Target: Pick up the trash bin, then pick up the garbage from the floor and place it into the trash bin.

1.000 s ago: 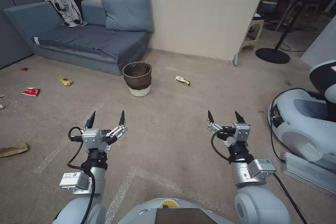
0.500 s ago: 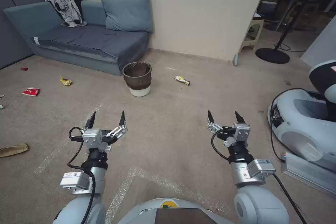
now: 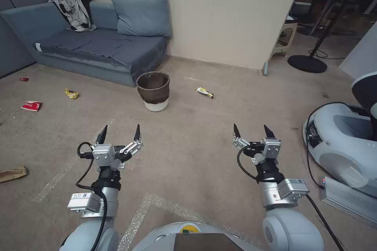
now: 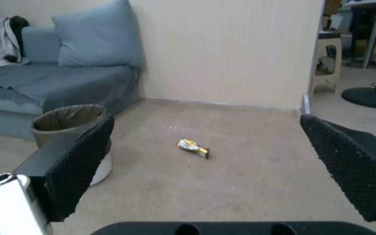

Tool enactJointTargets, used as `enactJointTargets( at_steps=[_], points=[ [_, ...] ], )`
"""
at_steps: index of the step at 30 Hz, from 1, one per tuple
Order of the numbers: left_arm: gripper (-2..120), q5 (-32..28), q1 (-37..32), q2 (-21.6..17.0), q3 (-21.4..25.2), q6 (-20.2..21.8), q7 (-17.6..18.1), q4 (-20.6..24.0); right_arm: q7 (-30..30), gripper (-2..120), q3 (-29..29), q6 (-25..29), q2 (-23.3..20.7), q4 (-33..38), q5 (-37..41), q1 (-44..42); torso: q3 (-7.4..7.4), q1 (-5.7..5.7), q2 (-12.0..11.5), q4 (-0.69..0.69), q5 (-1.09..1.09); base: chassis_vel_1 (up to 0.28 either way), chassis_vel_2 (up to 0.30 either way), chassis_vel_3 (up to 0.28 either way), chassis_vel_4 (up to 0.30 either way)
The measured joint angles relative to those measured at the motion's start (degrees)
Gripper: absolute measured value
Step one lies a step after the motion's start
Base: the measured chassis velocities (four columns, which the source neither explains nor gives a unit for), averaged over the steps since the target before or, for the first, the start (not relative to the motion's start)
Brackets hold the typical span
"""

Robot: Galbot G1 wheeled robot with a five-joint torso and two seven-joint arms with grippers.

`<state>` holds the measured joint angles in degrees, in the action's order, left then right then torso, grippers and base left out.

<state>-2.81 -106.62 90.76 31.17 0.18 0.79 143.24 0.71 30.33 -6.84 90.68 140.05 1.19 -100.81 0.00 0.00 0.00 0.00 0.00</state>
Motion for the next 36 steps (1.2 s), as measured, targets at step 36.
enactJointTargets(
  at_steps=[36],
  points=[
    [100,0.3,-0.5,0.1,0.0,-0.6,-0.1,0.0,0.0,100,-0.2,0.4,-0.3,0.0,0.0,-0.4,0.00,0.00,0.0,0.00,0.00,-0.122,0.121,0.118,-0.131]
  ],
)
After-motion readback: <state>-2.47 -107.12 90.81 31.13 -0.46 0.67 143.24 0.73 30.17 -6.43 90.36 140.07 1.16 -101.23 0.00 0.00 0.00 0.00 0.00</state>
